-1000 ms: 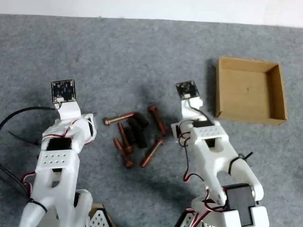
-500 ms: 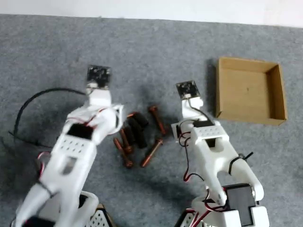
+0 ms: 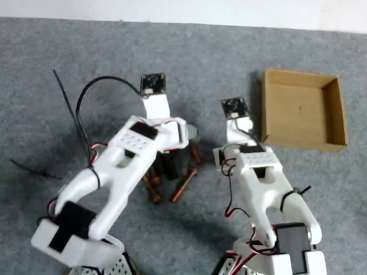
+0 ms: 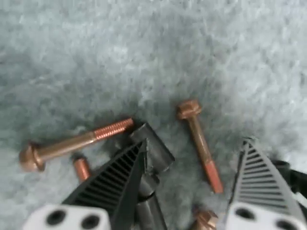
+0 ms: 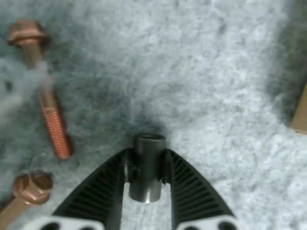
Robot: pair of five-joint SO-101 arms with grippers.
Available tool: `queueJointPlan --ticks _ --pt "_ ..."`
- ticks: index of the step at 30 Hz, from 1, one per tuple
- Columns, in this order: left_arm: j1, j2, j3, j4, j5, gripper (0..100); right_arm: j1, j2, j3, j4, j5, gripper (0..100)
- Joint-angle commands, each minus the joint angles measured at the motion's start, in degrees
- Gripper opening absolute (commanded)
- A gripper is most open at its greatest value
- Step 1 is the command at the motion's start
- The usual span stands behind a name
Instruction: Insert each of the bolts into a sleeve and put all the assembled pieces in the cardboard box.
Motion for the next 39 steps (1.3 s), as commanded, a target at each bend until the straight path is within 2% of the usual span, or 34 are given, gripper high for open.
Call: queueJointPlan --ticks 1,7,13,19,25,27,32,39 --pt "3.1 4.2 -3.6 0.4 0.8 29 1.2 -0.4 -0.7 -1.6 0.4 0.5" --pt "4.1 12.6 -8.9 0.5 7.6 29 1.2 -0.4 -0.7 -1.6 0.4 0.5" --pt "3.9 19.7 -13.9 0.6 7.7 29 1.2 -0.4 -0.7 -1.6 0.4 0.5" --pt "4.7 20.1 -14.5 5.6 7.6 29 1.2 -0.4 -0.6 -1.6 0.4 0.5" --pt "5.0 20.5 -14.5 6.0 7.6 29 1.2 -0.3 -0.6 -1.6 0.4 0.5" --pt "5.1 20.5 -14.5 6.0 7.6 26 1.2 -0.3 -0.6 -1.6 0.4 0.5" --pt "4.9 20.7 -15.5 6.0 7.6 9 1.2 -0.3 -0.6 -1.6 0.4 0.5" --pt "5.0 24.0 -17.1 6.2 7.4 0 1.2 -0.3 -0.6 -1.6 0.4 0.5"
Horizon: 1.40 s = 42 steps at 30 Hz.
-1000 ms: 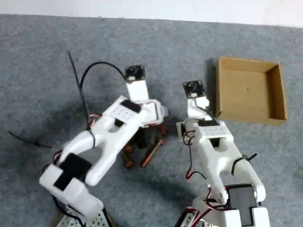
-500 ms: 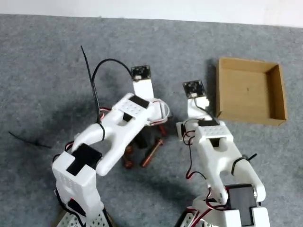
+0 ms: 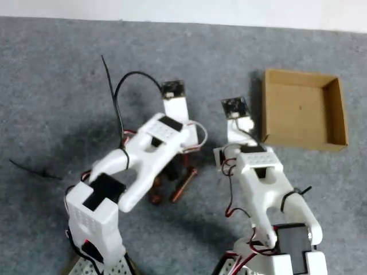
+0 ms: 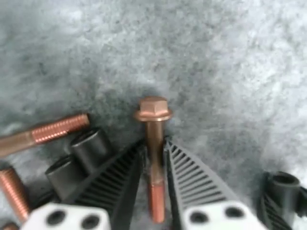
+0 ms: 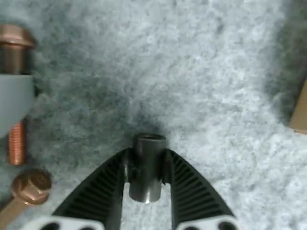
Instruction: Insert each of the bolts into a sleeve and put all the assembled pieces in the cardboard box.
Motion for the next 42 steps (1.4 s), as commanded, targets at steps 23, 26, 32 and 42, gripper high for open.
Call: queueJointPlan --ticks 23,26,32,42 --pt "-3.7 -28.9 31.7 -28.2 -8.6 0 -4.6 -28.3 23.7 -25.8 0.5 0.5" --pt "-3.7 -34.6 36.7 -31.9 -8.6 0 -5.2 -36.4 30.1 -29.4 0.5 0.5" --pt "-3.7 -45.4 44.5 -36.0 -8.5 0 -8.3 -47.2 37.7 -32.7 0.5 0.5" --pt "-3.7 -58.5 57.1 -49.0 -8.4 0 -12.6 -56.6 43.8 -34.7 0.5 0.5"
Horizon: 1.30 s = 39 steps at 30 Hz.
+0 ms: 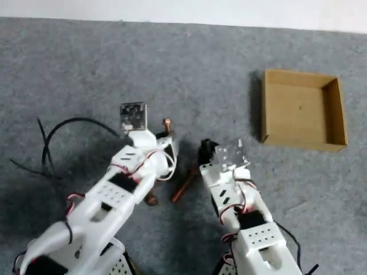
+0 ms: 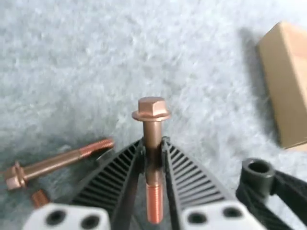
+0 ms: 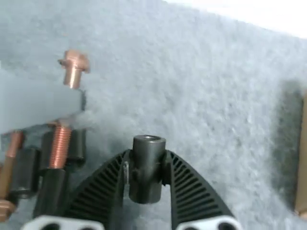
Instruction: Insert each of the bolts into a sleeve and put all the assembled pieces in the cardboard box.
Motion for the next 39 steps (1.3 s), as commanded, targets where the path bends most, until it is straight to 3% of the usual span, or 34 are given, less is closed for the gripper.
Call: queueJointPlan --ticks 1,8,14,22,32,39 --pt "-0.6 -7.2 3.7 -7.5 -0.1 0 -1.5 -3.9 1.2 -1.8 0.5 0.5" --pt "-0.6 -17.8 11.4 -14.0 0.7 0 -5.8 -10.4 5.4 -1.8 0.8 0.5" --pt "-5.3 -32.0 16.7 -14.7 10.5 0 -10.0 -12.4 7.4 1.1 12.6 0.5" --pt "-6.7 -53.9 25.5 -14.3 14.4 1 -10.8 -12.4 7.7 2.2 12.9 0.5" --pt "-1.9 -69.8 25.0 8.0 14.3 1 -13.6 -12.7 7.7 1.9 13.0 0.5" --pt "-0.9 -70.1 24.9 10.3 14.3 1 -13.3 -12.8 7.3 1.9 13.0 0.5"
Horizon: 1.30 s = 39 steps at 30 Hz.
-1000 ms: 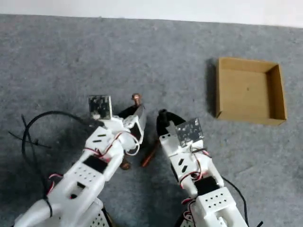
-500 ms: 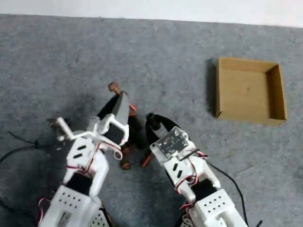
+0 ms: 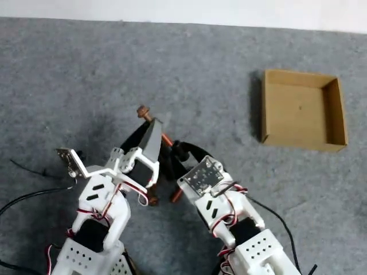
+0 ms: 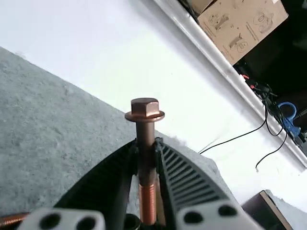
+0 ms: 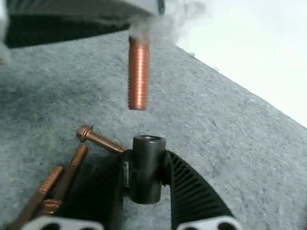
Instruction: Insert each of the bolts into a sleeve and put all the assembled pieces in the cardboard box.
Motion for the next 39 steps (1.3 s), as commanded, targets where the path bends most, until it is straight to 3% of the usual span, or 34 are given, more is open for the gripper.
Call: queueJointPlan --ticks 1,24,31,39 --pt "0.7 -1.5 1.1 0.4 0.3 1 -0.4 -1.3 6.1 -0.3 0.6 0.5" --pt "-1.7 -1.5 1.1 0.4 0.2 1 -3.5 -1.4 5.9 -0.4 0.6 0.5" --pt "-2.0 -1.3 1.1 0.8 0.2 1 -2.9 -1.4 6.4 -12.5 0.5 0.5" --pt "1.3 -1.3 1.1 2.9 -3.0 1 -2.8 -1.4 6.4 -13.1 0.6 0.5"
